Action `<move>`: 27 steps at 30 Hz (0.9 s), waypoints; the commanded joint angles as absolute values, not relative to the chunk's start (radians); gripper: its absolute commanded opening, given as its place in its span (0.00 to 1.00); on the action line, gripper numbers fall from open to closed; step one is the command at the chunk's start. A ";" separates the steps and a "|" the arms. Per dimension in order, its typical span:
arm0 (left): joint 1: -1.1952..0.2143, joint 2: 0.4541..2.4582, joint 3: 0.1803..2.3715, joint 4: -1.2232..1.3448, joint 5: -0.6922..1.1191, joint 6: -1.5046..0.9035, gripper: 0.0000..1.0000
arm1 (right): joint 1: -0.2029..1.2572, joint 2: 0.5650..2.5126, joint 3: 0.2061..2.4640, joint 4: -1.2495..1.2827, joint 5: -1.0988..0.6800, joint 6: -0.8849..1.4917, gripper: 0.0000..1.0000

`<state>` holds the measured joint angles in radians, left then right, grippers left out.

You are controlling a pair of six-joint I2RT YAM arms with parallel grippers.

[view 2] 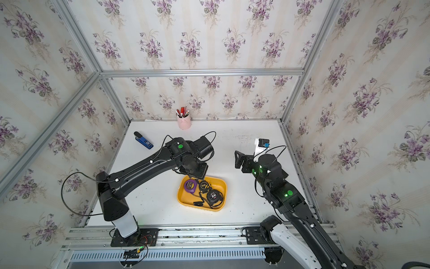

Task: Take the tape measure out of the storage box
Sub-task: Pick up the tape measure from the storage box, then place the tape measure at the center of the board.

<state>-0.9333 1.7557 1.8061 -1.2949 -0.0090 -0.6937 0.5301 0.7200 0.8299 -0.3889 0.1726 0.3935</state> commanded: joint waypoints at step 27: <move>-0.838 1.875 2.046 -0.959 0.099 -0.905 0.18 | 0.531 0.615 0.647 -0.161 -0.201 0.537 0.96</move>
